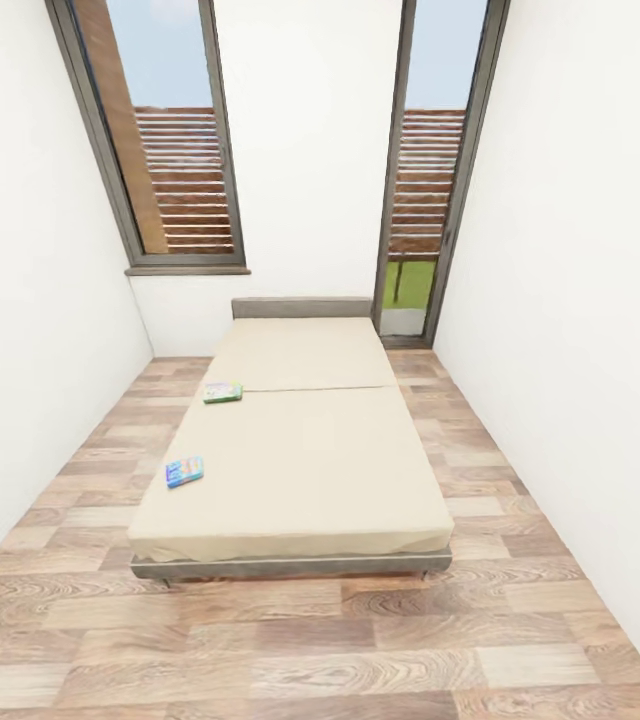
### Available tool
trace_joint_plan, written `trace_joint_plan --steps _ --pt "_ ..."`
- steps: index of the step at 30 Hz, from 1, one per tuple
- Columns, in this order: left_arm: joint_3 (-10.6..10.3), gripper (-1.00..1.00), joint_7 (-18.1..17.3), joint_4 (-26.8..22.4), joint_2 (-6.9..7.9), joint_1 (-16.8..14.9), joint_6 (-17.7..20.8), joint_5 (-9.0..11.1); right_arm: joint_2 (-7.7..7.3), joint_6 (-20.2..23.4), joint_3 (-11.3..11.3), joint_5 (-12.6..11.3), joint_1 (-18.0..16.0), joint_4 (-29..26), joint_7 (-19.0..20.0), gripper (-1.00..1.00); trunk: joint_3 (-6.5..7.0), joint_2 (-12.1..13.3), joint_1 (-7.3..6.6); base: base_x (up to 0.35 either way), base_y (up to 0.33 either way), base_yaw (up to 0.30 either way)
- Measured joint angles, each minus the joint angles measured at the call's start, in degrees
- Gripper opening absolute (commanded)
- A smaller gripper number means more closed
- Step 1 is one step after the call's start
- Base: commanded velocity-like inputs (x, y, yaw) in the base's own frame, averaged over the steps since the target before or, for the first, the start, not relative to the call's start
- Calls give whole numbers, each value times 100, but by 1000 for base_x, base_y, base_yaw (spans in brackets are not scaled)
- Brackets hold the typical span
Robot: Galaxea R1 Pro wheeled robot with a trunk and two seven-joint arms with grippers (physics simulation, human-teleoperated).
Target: Put all the toys in the child's room - the three board games (two on the bed and one on the table), the two jigsaw puzzles on the table, and the tennis ball on the table - inside the toy box on the table in the child's room.
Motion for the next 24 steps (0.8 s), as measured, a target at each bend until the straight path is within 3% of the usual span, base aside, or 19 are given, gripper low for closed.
trace_joint_plan --steps 24 --pt "-1 100 3 0 14 0 0 -7 42 17 2 0 -4 -15 -13 100 0 0 -1 100 281 0"
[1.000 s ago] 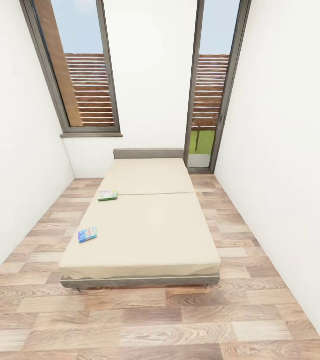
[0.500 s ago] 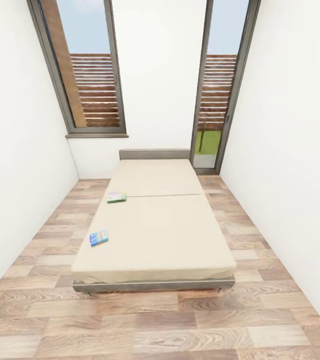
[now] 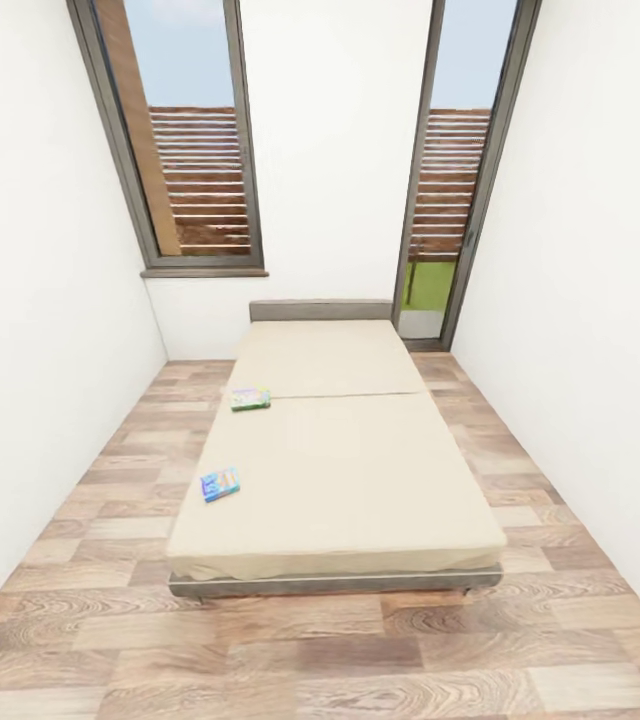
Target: Put all the toys in the child's room - the three board games (two on the bed and one on the table), the two jigsaw puzzles on the table, and the tennis ball on the table - inside the toy box on the table in the child's room.
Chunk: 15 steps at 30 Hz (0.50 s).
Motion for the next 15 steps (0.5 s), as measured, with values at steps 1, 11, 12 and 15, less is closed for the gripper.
trace_joint_plan --steps 1,11,12,15 --pt "-1 100 1 0 -1 0 0 0 2 1 0 0 1 0 -3 100 0 0 0 135 266 0" --pt "-1 100 0 0 -6 0 0 -1 60 -1 5 0 3 -2 -10 100 0 0 0 145 260 0" --pt "-2 100 -1 0 -3 0 0 -1 62 -4 5 0 3 -2 -11 100 0 0 0 165 258 0" --pt "0 100 -2 0 -3 0 0 -1 62 -10 6 0 2 -2 -13 100 0 0 0 176 256 0"
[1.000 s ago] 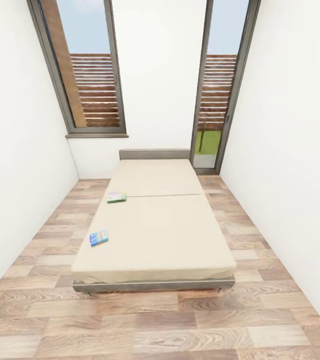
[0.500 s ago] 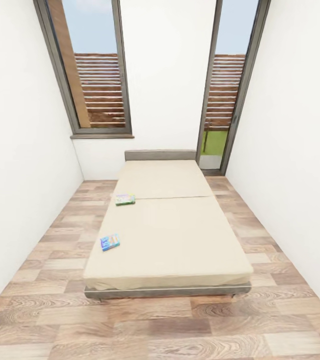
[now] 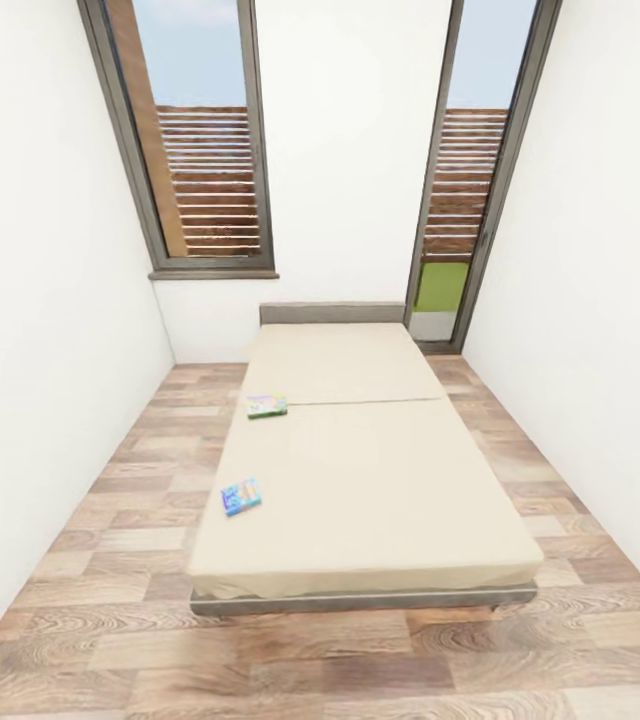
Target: Put all the toys in the child's room - the three board games (two on the bed and one on the table), the two jigsaw puzzles on the table, and the tennis ball on the table - inside the toy box on the table in the child's room.
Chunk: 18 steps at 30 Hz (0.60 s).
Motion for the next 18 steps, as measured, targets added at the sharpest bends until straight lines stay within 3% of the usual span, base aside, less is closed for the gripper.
trace_joint_plan --steps 18 --pt "-4 100 -1 0 0 0 0 0 -2 -4 -4 0 -4 0 7 100 0 0 -1 227 213 0"
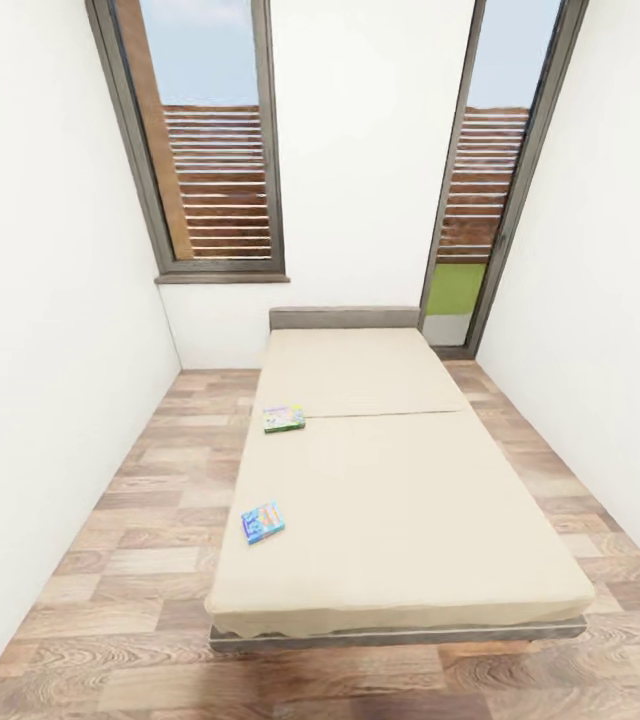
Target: Put all the toys in the child's room - the three board games (two on the bed and one on the table), the two jigsaw puzzles on the table, and the tennis ball on the table - inside the toy box on the table in the child's room.
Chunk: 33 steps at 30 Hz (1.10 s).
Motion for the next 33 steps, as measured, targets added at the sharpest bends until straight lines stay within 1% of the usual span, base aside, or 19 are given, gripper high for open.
trace_joint_plan --steps 6,10,17,23,33 --pt "-3 100 0 0 -3 0 -6 0 -3 -1 0 0 0 -1 -1 100 6 0 0 262 128 -10" --pt "-1 100 -2 1 -2 0 -8 0 -4 -7 3 0 5 -1 1 100 31 0 1 173 35 -94" --pt "17 100 -8 0 2 0 -3 16 -4 9 3 0 3 -1 5 100 72 1 2 33 6 -73" --pt "77 100 13 1 -2 0 15 51 -3 13 -2 0 -1 0 7 100 76 1 3 3 1 -8" --pt "87 100 15 3 -6 0 58 55 2 5 -3 0 -2 0 7 100 77 1 3 0 0 0"
